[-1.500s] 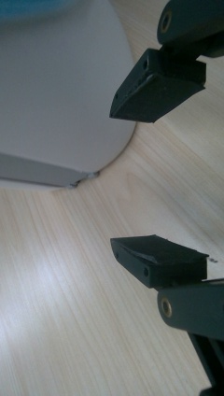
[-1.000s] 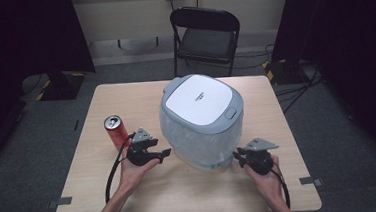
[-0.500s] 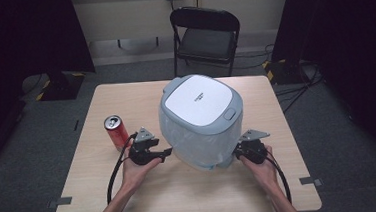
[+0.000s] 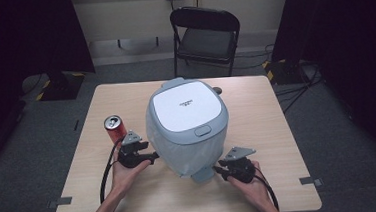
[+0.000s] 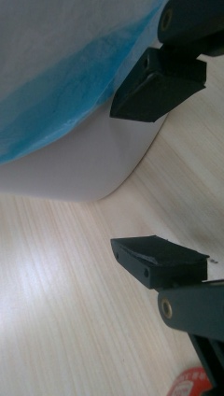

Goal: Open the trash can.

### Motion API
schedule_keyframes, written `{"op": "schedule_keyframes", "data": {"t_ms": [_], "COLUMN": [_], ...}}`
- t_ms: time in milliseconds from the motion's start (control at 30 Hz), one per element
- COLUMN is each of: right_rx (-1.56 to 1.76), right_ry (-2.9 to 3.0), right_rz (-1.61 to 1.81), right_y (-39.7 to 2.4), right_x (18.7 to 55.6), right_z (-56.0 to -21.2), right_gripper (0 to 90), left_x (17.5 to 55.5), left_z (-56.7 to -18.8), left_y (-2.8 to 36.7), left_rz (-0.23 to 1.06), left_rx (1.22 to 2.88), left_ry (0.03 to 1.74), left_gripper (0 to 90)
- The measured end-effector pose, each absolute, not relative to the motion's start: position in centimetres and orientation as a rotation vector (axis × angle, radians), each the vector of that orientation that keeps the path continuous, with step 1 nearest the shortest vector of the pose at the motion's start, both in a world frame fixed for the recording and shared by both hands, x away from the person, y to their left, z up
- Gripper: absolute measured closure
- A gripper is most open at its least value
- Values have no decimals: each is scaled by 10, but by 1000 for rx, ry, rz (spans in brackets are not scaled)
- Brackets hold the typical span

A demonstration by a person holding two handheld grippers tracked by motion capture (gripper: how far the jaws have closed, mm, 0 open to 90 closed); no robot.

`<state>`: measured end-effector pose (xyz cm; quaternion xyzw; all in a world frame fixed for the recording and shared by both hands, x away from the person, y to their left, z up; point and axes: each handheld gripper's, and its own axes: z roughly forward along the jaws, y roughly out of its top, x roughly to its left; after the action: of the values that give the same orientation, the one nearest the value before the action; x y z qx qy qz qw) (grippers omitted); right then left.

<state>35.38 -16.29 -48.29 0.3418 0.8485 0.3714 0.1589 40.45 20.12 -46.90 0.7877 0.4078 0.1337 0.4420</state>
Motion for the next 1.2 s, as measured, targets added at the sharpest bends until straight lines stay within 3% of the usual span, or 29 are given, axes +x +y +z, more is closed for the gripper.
{"op": "schedule_keyframes", "data": {"t_ms": [200,467,600,867,1200], "right_rx": [1099,1128,1147,1142,1142], "right_ry": [2235,2149,2134,2142,2160], "right_rz": [1073,1137,1148,1110,1136], "right_y": [-185,-174,-172,-176,-186], "right_x": [393,438,439,421,396], "right_z": [-468,-462,-463,-461,-460], "right_gripper": [675,675,649,729,783], "left_x": [407,423,436,439,431], "left_z": [-467,-471,-471,-473,-470], "left_y": [196,192,187,178,170], "left_rz": [334,329,341,259,215], "left_rx": [1952,1950,1963,1988,2010], "left_ry": [1008,1013,1014,926,869], "left_gripper": [361,385,408,635,714]}}
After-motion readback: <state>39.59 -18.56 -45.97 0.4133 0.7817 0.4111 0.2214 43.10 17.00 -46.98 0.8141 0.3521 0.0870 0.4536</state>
